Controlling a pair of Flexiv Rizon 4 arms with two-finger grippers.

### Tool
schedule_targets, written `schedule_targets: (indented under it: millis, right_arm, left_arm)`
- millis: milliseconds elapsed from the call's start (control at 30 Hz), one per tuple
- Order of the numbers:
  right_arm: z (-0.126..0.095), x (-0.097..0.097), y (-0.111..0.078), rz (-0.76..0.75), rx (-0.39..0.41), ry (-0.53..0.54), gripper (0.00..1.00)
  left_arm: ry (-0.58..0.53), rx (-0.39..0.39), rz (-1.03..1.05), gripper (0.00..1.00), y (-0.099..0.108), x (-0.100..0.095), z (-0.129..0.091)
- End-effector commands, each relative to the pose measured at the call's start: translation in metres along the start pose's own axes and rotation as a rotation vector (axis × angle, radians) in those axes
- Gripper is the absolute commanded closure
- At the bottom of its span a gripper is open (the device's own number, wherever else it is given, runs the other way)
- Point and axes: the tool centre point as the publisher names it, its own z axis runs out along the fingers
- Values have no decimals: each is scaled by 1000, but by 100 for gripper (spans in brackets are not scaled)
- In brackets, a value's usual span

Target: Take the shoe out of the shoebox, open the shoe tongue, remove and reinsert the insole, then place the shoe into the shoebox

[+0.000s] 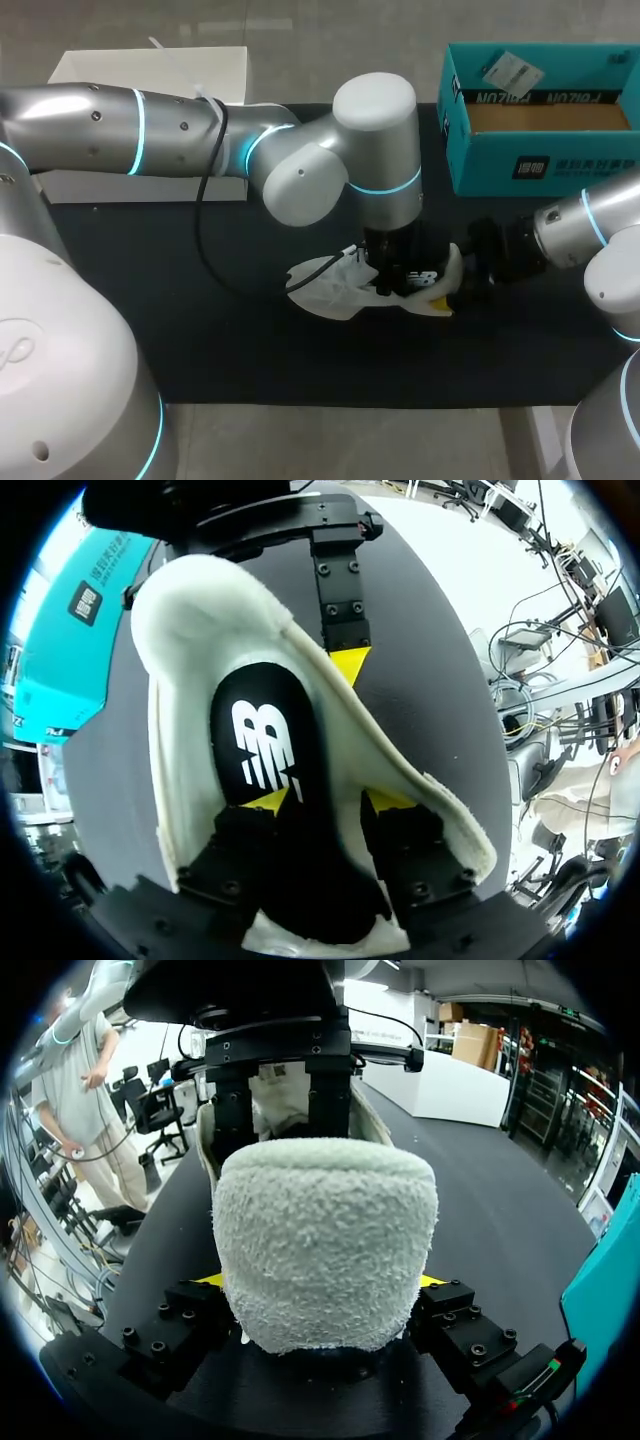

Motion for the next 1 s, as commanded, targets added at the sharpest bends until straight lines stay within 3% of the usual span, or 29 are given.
schedule_targets:
  millis: [33, 367, 533, 600, 667, 1000]
  right_arm:
    - [2, -2, -1, 2, 3, -2, 100]
    - [2, -2, -1, 2, 3, -2, 100]
    - [2, -2, -1, 2, 3, -2, 100]
    - [2, -2, -1, 2, 3, -2, 100]
    - [2, -2, -1, 2, 3, -2, 100]
    - [2, -2, -1, 2, 3, -2, 100]
  left_arm:
    - [-67, -5, -13, 56, -1, 3, 24]
    - [-231, 37, -68, 52, 9, -22, 33]
    - [-303, 5, -54, 54, 13, -28, 36]
    - [-307, -20, -49, 66, 15, -28, 38]
    - [-307, -31, -56, 100, 15, -28, 40]
    - [-303, -25, -79, 100, 15, -25, 29]
